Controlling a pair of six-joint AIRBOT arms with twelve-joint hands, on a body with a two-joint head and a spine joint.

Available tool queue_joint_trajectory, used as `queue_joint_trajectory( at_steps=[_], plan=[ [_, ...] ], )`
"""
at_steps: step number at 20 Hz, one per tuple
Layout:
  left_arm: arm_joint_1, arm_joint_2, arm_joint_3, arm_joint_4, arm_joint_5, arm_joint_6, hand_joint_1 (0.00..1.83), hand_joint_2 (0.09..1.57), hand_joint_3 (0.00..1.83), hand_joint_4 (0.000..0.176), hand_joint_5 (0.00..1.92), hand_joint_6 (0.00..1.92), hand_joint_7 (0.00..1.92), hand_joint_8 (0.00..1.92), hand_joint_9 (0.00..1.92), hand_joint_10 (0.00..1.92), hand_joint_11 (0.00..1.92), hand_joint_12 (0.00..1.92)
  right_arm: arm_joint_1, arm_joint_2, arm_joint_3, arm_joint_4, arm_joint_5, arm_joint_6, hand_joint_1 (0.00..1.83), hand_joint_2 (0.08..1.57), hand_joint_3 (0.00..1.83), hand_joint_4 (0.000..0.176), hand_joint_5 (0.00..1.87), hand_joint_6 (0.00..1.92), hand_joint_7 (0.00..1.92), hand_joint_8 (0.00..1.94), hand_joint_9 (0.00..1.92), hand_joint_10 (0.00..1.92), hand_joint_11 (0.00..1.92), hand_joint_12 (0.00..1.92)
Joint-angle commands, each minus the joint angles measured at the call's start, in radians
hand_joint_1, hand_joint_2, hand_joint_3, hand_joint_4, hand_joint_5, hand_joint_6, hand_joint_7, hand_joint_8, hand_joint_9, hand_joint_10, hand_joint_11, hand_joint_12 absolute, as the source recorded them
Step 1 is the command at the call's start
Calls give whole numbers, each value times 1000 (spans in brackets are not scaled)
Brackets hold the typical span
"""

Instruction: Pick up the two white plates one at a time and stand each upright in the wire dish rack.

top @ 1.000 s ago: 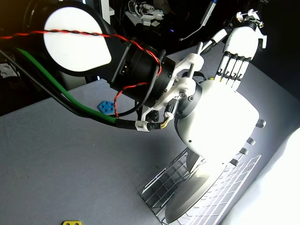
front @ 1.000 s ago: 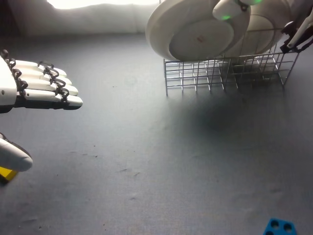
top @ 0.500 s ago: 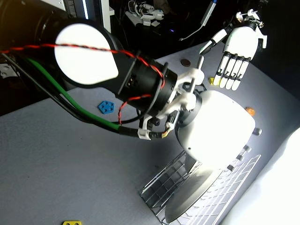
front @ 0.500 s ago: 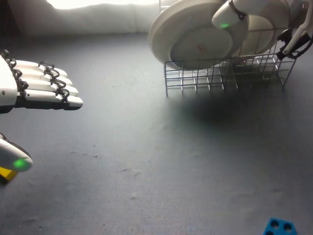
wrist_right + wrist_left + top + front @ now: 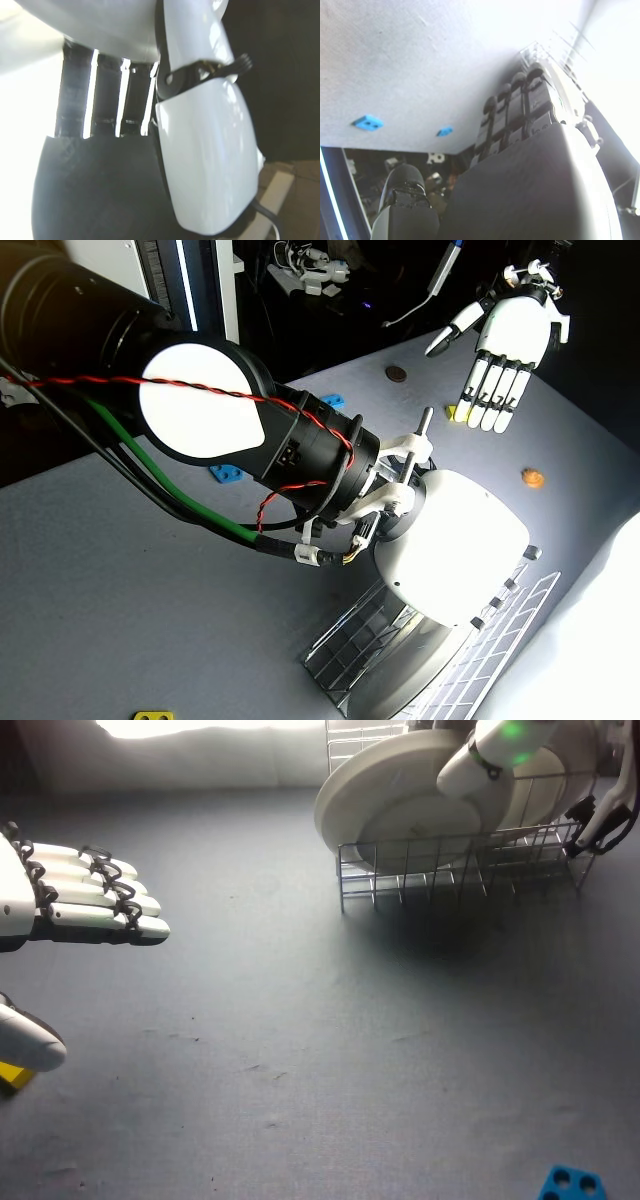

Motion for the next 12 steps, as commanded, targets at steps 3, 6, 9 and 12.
queue_joint_trajectory(
  at_steps=[3, 6, 9, 12],
  plan=[
    [-12, 1, -1, -57, -17, -2, 0, 1086, 4, 0, 7, 1, 16, 1, 0, 0, 0, 0, -6, 6, 6, -2, 122, 6, 1499, 1043, 0, 0, 1060, 779, 1167, 541, 1055, 815, 931, 1383],
    [-13, 1, -1, -57, -17, -2, 0, 1081, 1, 0, 22, 8, 17, 2, 0, 0, 0, 0, -17, 4, 6, -2, 127, 6, 1498, 1050, 1, 0, 1043, 814, 1153, 572, 1032, 839, 909, 1404],
    [-13, 1, -1, -57, -17, -2, 0, 1085, 3, 0, 20, 4, 16, 1, 0, 0, 0, 0, -28, 2, 6, -2, 130, 6, 1493, 1075, 1, 0, 993, 944, 1071, 691, 952, 927, 888, 1432],
    [-12, 1, -1, -57, -17, -2, 0, 1084, 2, 0, 21, 4, 18, 1, 0, 0, 0, 0, -33, -1, 6, -2, 131, 6, 1492, 1090, 2, 0, 958, 1007, 1045, 770, 880, 1005, 876, 1430]
  ],
)
